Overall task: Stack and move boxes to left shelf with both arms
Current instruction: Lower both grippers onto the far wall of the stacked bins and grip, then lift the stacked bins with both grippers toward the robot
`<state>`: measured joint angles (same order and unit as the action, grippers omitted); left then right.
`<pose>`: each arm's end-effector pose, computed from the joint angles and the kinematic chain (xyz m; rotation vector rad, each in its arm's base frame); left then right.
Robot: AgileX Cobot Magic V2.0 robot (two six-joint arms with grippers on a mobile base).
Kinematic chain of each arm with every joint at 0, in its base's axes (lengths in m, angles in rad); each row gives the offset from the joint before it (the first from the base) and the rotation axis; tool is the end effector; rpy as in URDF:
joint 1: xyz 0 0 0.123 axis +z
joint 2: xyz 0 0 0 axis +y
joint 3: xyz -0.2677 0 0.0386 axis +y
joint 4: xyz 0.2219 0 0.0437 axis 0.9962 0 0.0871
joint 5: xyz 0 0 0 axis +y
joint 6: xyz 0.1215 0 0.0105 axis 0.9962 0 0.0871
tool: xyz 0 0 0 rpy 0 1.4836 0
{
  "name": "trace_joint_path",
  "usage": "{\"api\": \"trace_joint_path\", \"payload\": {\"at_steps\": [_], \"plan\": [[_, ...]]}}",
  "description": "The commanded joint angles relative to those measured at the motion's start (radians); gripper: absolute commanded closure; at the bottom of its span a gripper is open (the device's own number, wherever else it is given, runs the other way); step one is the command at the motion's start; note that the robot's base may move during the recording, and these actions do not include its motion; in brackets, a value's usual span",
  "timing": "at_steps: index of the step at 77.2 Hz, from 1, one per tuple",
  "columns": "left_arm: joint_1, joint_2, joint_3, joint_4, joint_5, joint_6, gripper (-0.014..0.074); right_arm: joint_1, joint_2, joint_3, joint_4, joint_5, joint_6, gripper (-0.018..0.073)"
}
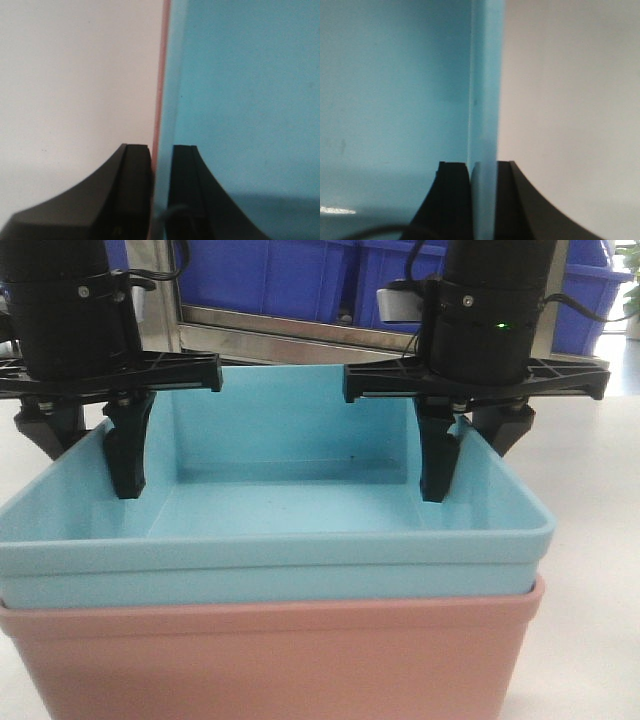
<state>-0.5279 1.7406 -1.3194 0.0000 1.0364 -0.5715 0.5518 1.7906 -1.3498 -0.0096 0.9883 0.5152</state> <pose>0.2832 -0.1651 0.2099 -0.0647 2.9660 -0.1558 0.2925 0.1789 0.2019 -0.0601 2.9352 0.1607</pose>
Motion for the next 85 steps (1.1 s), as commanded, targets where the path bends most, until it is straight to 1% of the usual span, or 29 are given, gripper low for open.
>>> {"api": "trace_joint_path", "payload": {"at_steps": [1,12,23,33,41,51,63,66,69,75,79,85], "plan": [[0.000,-0.045,-0.031,0.000,-0.018,-0.014,0.0589,-0.002,-0.050,-0.033,-0.003,-0.011,-0.002,0.0502],[0.000,-0.045,-0.031,0.000,-0.020,-0.014,0.0589,-0.002,-0.050,-0.033,-0.003,-0.030,-0.002,0.0502],[0.000,-0.045,-0.038,0.000,-0.015,-0.014,0.0589,-0.002,-0.050,-0.033,-0.003,-0.013,-0.010,0.0502],[0.000,-0.045,-0.077,0.000,0.053,-0.015,0.0589,-0.002,-0.052,-0.068,-0.023,0.073,0.068,0.0502],[0.000,-0.051,-0.117,0.000,0.098,-0.016,0.0589,-0.001,-0.070,-0.105,-0.064,0.109,0.087,0.0502],[-0.005,-0.076,-0.142,0.000,0.162,-0.027,0.0589,-0.001,-0.123,-0.121,-0.066,0.175,0.108,0.0502],[-0.043,-0.132,-0.140,0.015,0.203,-0.051,0.0589,0.005,-0.207,-0.121,-0.066,0.203,0.111,0.0502],[-0.051,-0.148,-0.140,0.018,0.210,-0.070,0.0589,0.008,-0.229,-0.119,-0.066,0.212,0.114,0.0502],[-0.063,-0.162,-0.140,0.018,0.219,-0.092,0.0589,0.016,-0.249,-0.115,-0.066,0.224,0.124,0.0502],[-0.095,-0.188,-0.140,0.028,0.230,-0.100,0.0589,0.036,-0.283,-0.102,-0.066,0.236,0.131,0.0502],[-0.117,-0.203,-0.140,0.051,0.247,-0.115,0.0589,0.052,-0.306,-0.082,-0.066,0.236,0.141,0.0502],[-0.154,-0.230,-0.138,0.101,0.281,-0.168,0.0589,0.077,-0.344,-0.048,-0.067,0.236,0.170,0.0502]]}}
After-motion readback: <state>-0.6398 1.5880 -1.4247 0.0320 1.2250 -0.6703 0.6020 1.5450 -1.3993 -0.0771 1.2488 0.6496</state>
